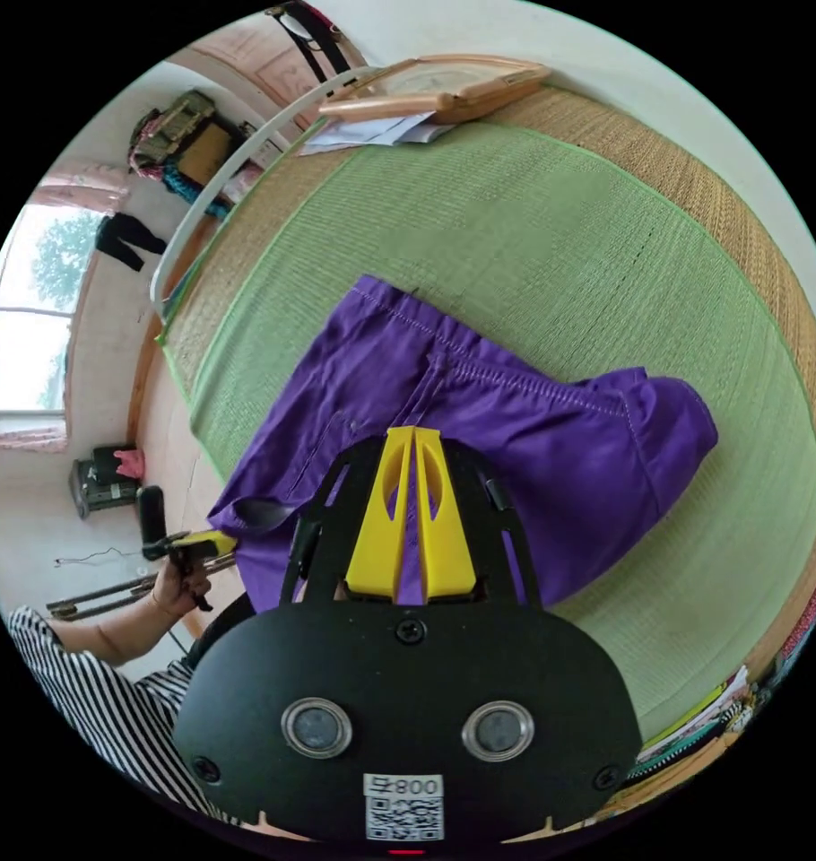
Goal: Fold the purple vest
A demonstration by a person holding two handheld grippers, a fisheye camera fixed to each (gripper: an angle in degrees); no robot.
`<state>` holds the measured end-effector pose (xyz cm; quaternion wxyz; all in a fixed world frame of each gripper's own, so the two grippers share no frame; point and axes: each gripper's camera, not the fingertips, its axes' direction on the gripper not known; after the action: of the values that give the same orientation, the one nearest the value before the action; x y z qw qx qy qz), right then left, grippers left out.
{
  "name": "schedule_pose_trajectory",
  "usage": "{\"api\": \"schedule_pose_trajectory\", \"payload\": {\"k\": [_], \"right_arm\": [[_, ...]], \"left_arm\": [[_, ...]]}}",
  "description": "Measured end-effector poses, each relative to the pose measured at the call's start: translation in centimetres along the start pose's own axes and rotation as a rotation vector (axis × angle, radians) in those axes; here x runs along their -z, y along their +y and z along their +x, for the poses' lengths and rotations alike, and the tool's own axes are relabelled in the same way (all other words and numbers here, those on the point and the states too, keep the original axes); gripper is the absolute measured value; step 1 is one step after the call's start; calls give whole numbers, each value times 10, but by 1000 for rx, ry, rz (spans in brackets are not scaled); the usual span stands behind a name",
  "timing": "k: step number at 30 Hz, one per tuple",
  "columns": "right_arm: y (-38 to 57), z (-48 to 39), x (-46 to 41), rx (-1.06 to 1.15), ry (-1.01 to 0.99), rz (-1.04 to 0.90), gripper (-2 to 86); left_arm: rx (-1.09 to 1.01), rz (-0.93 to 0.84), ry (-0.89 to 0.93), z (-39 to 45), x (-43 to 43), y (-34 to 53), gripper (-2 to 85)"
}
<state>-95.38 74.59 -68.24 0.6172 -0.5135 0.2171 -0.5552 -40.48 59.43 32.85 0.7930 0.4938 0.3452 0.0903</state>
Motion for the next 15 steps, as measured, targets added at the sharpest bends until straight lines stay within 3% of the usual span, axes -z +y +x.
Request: {"api": "schedule_pose_trajectory", "payload": {"k": [7, 15], "right_arm": [[152, -21, -30, 48, -113, -13, 2], [246, 20, -98, -185, -268, 39, 1]], "left_arm": [[-27, 4, 51, 24, -2, 25, 25], [-220, -353, 71, 106, -120, 58, 63]]}}
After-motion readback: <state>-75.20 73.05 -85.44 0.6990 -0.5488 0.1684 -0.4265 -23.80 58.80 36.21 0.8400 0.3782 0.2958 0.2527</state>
